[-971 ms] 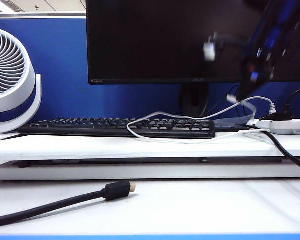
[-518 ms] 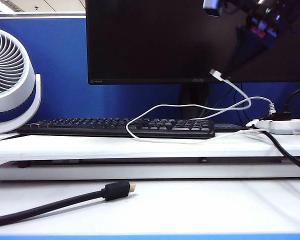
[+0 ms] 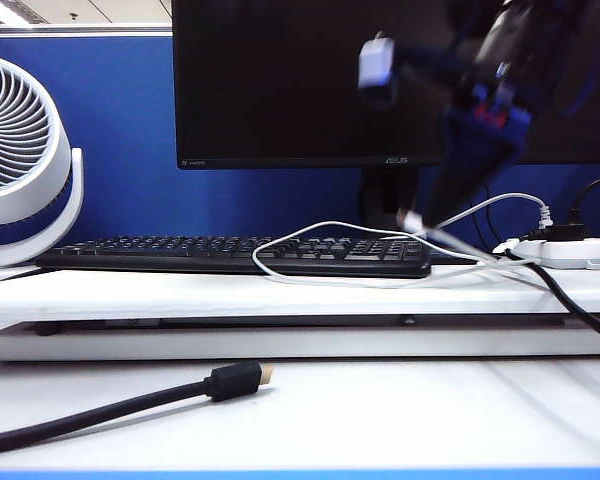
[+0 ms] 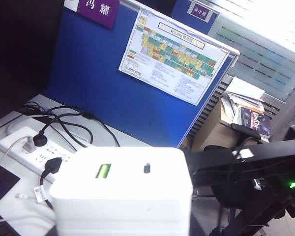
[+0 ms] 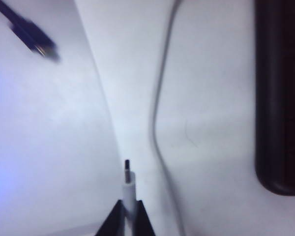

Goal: Pick up the Type-C charging cable and the charging base, insert one end of the Type-C charger into the corresponding slot on the base, and finally place the plugged-in charger back on the table.

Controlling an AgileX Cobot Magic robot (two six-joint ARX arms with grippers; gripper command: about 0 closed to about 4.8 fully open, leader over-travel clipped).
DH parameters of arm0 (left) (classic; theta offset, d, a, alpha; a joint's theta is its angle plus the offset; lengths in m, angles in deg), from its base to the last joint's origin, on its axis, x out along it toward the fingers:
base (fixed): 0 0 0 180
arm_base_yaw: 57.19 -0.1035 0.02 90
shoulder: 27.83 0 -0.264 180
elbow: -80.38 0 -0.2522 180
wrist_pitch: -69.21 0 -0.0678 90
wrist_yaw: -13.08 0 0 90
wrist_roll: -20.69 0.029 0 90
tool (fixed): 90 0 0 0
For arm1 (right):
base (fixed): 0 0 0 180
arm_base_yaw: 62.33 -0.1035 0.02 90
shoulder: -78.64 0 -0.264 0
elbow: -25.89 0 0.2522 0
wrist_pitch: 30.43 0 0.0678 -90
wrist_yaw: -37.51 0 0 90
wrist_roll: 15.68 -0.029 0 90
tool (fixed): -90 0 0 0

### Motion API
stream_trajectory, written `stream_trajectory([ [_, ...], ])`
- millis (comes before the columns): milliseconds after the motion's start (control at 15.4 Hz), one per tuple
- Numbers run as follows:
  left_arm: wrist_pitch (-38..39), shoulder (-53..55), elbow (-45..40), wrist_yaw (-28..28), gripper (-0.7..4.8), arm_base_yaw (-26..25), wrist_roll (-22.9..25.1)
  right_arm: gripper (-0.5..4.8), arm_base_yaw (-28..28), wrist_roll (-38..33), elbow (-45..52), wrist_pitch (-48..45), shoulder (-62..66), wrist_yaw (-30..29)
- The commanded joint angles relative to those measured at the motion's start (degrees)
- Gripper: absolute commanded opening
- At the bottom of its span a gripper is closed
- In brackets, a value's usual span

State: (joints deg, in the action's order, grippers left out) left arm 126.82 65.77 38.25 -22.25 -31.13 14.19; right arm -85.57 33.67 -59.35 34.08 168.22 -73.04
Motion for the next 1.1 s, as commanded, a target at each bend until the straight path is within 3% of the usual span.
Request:
stream_trajectory([
  [65,-0.22,-0.44,0.26,0.44,-0.06,0.02,-0.15,-0.01,-1.84,-4.79,-0.07,-2.49,3.02,5.33],
  [194,0.39,-0.42,0.26,0.44,-0.06,0.02,-0.11,0.01,-1.84,-8.57,-0.42,-3.45,2.97,5.55],
  [388,0.63,-0.42,0.26,0.44,-0.06,0.02,0.07,1.05,-1.84,-10.91,-1.01,-4.66,2.95,5.42],
  [453,0.63,-0.44,0.26,0.44,-0.06,0.02,0.07,1.96,-1.84,-13.42,-1.01,-6.27,2.95,5.42],
  [583,0.83,-0.44,0.26,0.44,-0.06,0.02,0.07,2.26,-1.84,-15.65,-1.01,-7.72,2.93,5.42],
  [777,1.36,-0.42,0.26,0.44,-0.06,0.02,0.13,2.25,-1.84,-34.40,-1.03,-8.20,2.03,5.20],
  [842,1.40,-0.42,0.26,0.44,-0.06,0.02,0.48,2.25,-1.84,-64.08,-1.01,-8.87,1.55,5.16],
  [906,1.40,-0.42,0.26,0.44,-0.06,0.02,0.48,2.25,-1.81,-73.50,-0.98,-8.96,1.57,5.16],
  [1100,1.42,-0.44,0.26,0.44,-0.06,0.02,0.48,2.24,-1.84,-87.86,-0.96,-8.96,1.60,4.66],
])
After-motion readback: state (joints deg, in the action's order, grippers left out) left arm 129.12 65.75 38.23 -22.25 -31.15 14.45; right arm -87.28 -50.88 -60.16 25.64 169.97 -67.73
